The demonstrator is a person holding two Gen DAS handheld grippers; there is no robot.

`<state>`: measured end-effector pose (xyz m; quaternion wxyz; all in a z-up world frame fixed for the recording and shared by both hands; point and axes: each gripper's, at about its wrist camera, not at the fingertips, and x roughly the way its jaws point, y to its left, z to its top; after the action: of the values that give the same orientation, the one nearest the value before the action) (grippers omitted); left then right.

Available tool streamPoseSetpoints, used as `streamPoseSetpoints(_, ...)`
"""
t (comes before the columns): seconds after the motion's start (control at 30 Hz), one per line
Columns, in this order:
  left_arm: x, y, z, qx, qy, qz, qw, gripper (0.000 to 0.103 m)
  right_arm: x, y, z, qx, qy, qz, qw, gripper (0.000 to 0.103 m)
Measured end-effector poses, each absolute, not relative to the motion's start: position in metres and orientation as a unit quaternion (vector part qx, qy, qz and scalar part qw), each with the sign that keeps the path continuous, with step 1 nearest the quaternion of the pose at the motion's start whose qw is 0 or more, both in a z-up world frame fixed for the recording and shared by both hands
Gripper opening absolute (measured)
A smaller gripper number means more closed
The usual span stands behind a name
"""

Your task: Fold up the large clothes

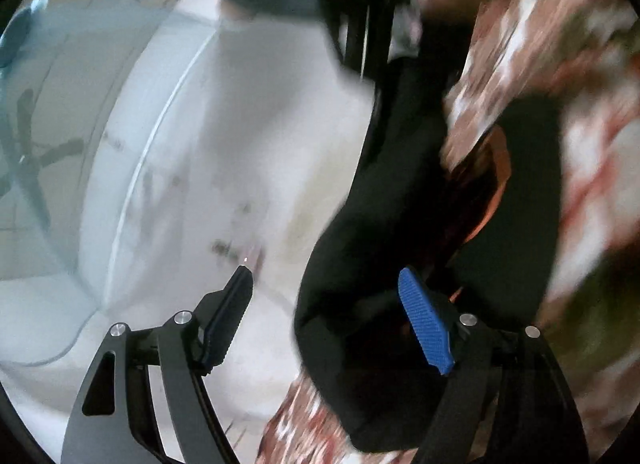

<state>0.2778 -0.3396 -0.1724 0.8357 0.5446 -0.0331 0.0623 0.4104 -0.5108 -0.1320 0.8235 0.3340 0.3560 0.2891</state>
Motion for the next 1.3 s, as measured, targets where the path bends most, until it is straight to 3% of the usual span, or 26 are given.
streamPoseSetpoints(0.13,0.299,-0.341,-0.173,0.546,-0.006,0.069,0.835,0.081,0.387,-0.515,-0.112,0.334,0.329,0.279,0.838,0.018)
streamPoseSetpoints(0.3,0.281,-0.352,-0.154,0.545,0.041,0.020,0.837,0.070,0.352,-0.524,-0.082,0.325,0.288,0.275,0.858,0.018)
streamPoseSetpoints(0.43,0.290,-0.351,-0.155,0.521,0.117,-0.032,0.845,0.071,0.385,-0.538,-0.144,0.313,0.370,0.206,0.850,0.019)
streamPoseSetpoints(0.53,0.290,-0.349,-0.165,0.540,0.107,-0.043,0.833,0.073,0.408,-0.534,-0.187,0.315,0.420,0.189,0.830,0.023)
streamPoseSetpoints(0.57,0.288,-0.346,-0.161,0.528,0.108,-0.047,0.841,0.075,0.411,-0.530,-0.190,0.302,0.427,0.189,0.831,0.029)
streamPoseSetpoints(0.7,0.281,-0.321,-0.128,0.423,0.151,-0.092,0.889,0.084,0.412,-0.530,-0.186,0.276,0.446,0.170,0.834,0.073)
streamPoseSetpoints(0.77,0.269,-0.299,-0.095,0.347,0.160,-0.126,0.915,0.086,0.401,-0.538,-0.166,0.268,0.425,0.157,0.850,0.079)
streamPoseSetpoints(0.87,0.271,-0.268,-0.051,0.241,0.161,-0.155,0.944,0.098,0.378,-0.547,-0.127,0.274,0.369,0.162,0.873,0.096)
streamPoseSetpoints(1.07,0.361,-0.244,-0.029,0.118,0.245,-0.183,0.945,0.098,0.368,-0.534,-0.068,0.272,0.301,0.102,0.908,0.098)
streamPoseSetpoints(1.3,0.446,-0.232,-0.083,0.081,0.322,-0.152,0.931,0.098,0.465,-0.462,-0.114,0.147,0.434,0.077,0.886,0.098)
